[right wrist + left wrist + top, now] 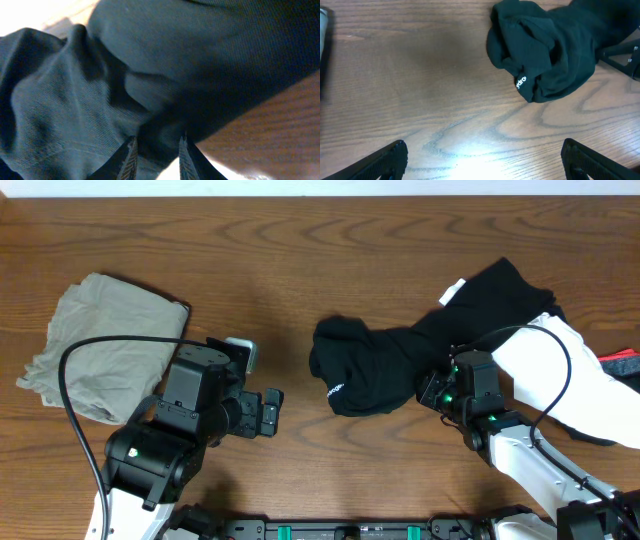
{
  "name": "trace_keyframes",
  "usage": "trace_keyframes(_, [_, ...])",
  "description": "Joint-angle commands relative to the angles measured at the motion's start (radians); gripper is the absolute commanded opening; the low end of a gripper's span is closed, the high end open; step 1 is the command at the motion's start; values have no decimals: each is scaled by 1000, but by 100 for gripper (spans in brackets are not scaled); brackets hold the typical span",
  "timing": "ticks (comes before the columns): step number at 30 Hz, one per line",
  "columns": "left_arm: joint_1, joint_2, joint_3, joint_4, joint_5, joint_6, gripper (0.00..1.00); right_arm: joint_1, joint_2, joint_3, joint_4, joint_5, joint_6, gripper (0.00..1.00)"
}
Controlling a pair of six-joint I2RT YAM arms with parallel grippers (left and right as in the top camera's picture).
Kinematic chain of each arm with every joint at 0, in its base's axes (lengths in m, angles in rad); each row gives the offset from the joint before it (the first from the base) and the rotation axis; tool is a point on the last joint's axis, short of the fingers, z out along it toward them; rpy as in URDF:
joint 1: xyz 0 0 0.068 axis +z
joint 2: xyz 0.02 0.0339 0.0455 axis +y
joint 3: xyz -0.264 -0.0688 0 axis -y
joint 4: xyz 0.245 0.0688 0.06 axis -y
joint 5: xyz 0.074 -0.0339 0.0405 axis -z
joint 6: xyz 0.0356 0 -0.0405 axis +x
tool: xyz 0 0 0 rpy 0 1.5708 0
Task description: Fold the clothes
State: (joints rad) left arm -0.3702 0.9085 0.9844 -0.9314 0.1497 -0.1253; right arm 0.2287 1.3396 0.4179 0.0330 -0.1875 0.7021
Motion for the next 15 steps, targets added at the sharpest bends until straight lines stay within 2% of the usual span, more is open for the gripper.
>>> trace_keyframes(1, [-3,1,18,2,-13,20,98,6,2,-3,9,-3,9,25])
trace_keyframes(5, [-3,1,18,2,-13,20,98,6,2,-3,5,-3,9,24])
trace_keyframes(11, [-3,1,18,2,-13,20,98,8,3,-8,-67,6,35,28])
trace_keyframes(15, [-3,1,18,2,-13,20,98,8,3,-22,-41,33,38,30])
